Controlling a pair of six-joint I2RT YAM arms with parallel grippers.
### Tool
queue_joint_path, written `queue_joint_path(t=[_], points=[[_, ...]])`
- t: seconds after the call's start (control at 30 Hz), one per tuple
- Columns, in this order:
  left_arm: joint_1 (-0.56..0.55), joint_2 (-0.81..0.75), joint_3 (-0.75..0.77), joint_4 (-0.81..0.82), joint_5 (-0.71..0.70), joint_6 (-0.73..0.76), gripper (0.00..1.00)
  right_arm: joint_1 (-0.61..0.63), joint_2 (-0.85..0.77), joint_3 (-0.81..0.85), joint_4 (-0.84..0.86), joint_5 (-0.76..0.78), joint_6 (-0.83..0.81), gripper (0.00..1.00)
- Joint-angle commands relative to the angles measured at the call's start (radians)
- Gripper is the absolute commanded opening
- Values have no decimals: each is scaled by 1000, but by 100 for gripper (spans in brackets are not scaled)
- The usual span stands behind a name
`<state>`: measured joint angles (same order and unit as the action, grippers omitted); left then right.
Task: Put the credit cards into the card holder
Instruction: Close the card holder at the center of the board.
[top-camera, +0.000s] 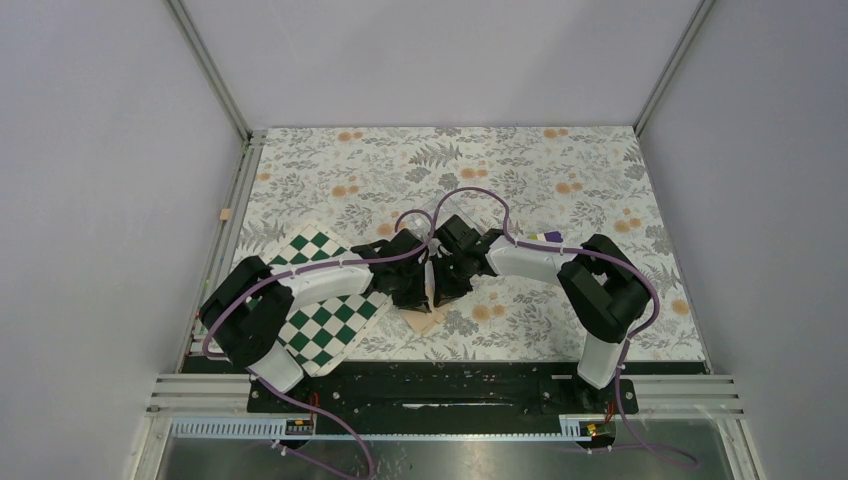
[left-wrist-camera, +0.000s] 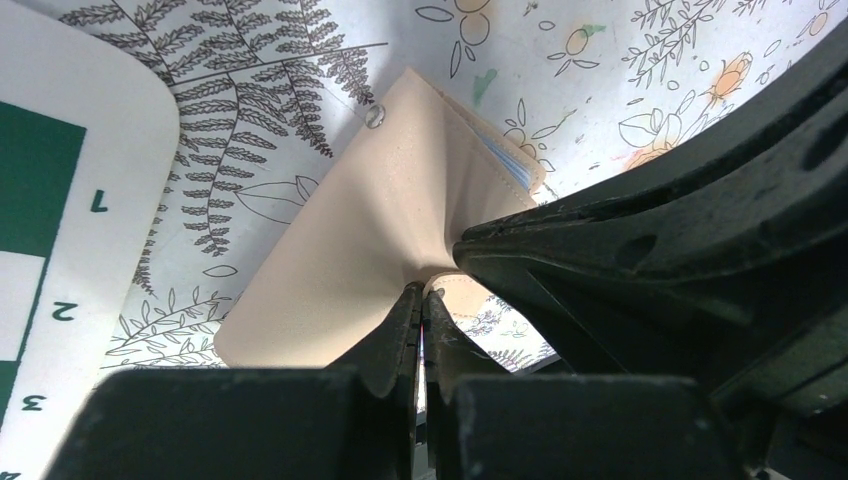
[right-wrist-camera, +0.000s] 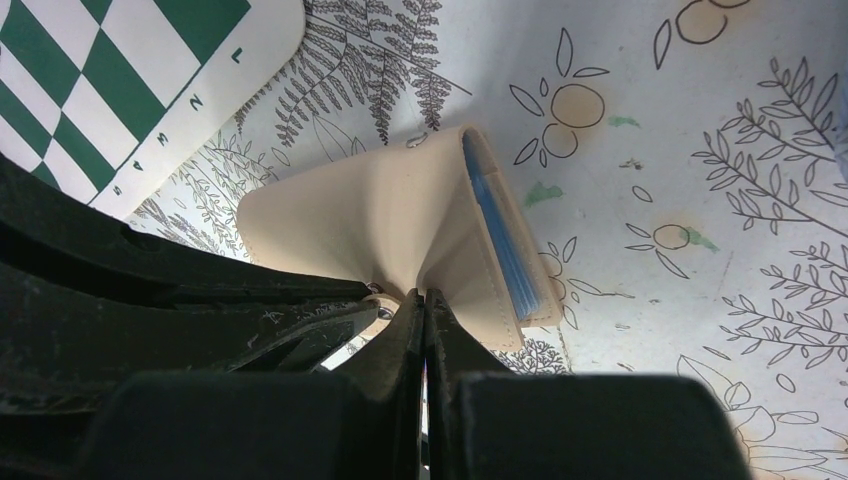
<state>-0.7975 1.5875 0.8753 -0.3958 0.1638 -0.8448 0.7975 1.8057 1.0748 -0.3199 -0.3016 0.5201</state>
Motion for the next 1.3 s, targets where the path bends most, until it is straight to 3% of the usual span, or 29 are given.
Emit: queue_joint_path(t=[0.0, 0.6, 0.93, 1.27], points=[[15, -9, 19, -46, -87, 27, 0, 2, 1, -19, -52, -3, -21, 0], [41, -12, 49, -46, -81, 36, 0, 2, -1, -21, -52, -12, -29, 0], [42, 22, 22, 26, 19, 44, 0, 2, -9, -8, -53, -24, -26, 0], [42, 26, 11, 31, 36, 43, 0, 2, -112, -35, 1, -73, -14, 0]])
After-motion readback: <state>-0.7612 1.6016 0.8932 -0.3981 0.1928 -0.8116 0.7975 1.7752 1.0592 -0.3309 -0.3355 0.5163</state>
